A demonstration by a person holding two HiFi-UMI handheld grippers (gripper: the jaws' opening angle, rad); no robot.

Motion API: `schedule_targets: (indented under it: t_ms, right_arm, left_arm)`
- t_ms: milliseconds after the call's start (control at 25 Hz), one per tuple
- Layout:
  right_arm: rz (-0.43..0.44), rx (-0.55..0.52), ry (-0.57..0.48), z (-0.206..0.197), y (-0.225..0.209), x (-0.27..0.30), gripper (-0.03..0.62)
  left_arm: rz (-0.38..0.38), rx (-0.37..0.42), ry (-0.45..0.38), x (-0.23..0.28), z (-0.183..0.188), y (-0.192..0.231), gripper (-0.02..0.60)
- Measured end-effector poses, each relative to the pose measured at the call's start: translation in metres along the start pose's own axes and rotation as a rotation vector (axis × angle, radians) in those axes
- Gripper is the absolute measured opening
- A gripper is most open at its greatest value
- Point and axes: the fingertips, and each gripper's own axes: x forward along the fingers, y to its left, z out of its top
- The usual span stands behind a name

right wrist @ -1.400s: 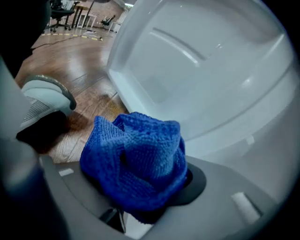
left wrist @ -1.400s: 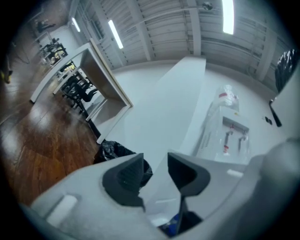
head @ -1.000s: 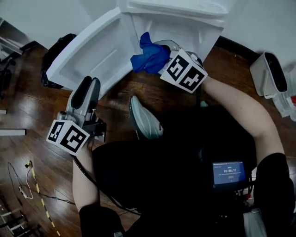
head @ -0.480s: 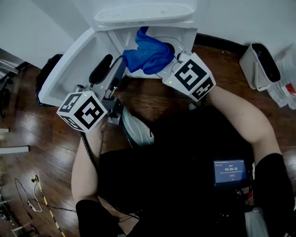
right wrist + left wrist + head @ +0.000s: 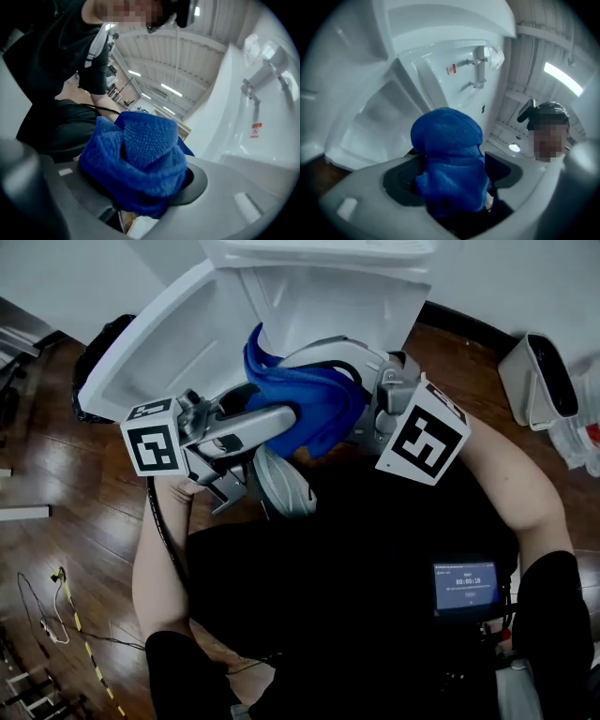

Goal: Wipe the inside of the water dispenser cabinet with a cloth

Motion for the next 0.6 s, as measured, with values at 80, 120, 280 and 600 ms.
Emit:
schedule_targets:
  t_ms: [80, 120, 280, 600]
  right_arm:
    - [0.023, -0.086, -0.020, 0.011, 0.013, 0.002, 0.236]
    - [0.033, -0.110, -0.031, 0.015, 0.017, 0.003, 0.235]
    - [0.064, -0.098, -0.059, 0.018, 0.028, 0.006, 0.232]
    - [0.122, -0.129, 0.006, 0.005, 0.034, 0.007, 0.315]
  left_arm:
    - [-0.036, -0.037, 0.041, 0.008, -0.012, -0.004, 0.393]
    - [-0.058, -0.047, 0.060, 0.011, -0.017, -0.007, 0.388]
    - [-0.086, -0.012, 0.097, 0.018, -0.026, -0.014, 0.359]
    - [0.033, 0.157, 0.149, 0.024, -0.032, -0.004, 0.253]
